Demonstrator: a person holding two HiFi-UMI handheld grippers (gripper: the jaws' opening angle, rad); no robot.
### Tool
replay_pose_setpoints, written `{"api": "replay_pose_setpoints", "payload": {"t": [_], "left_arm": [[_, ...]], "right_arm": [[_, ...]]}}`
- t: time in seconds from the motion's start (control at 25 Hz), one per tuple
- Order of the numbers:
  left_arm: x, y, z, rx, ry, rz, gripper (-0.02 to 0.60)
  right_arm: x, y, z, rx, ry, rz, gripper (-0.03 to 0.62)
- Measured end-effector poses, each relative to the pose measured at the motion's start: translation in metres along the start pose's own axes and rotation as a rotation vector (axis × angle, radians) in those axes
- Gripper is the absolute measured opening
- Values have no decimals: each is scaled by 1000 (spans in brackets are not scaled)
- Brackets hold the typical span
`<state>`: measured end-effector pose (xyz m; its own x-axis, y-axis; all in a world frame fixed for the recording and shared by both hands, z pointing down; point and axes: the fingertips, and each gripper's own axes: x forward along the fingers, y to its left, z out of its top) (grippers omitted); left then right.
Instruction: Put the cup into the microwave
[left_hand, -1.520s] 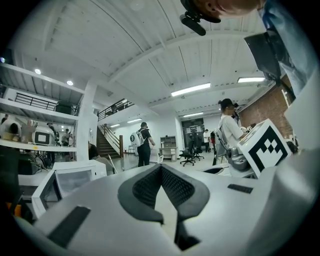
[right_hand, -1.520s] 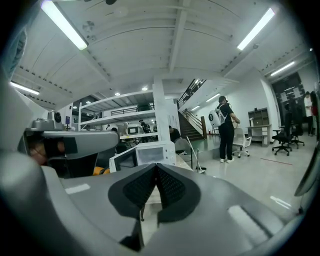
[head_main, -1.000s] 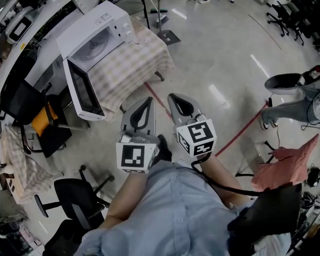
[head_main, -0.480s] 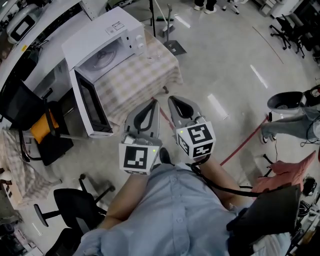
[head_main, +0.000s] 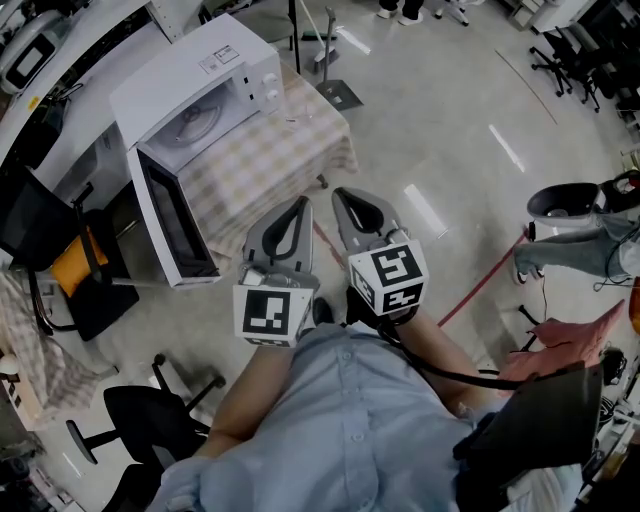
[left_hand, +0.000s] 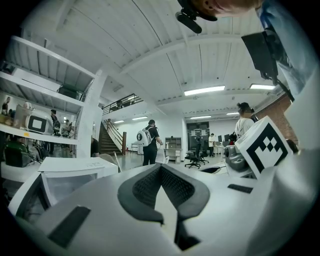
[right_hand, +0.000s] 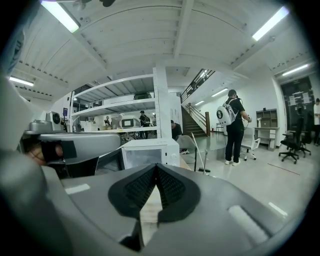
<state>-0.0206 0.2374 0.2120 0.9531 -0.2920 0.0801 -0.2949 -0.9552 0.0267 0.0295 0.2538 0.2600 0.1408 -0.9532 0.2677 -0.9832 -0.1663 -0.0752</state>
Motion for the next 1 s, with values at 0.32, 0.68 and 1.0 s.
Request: {"api": "replay_pose_setpoints", "payload": {"t": [0.32,0.68,1.0], "left_arm": [[37,11,-3,30,27,32,5],[109,38,-10,18,77,125,5],[165,55,-2,31,82,221,5]], "right_arm": [[30,-40,7,26,-27,-1,2],[85,-100,10,28,3,64,2],[132,-144,25,17,-14,159,5]]}}
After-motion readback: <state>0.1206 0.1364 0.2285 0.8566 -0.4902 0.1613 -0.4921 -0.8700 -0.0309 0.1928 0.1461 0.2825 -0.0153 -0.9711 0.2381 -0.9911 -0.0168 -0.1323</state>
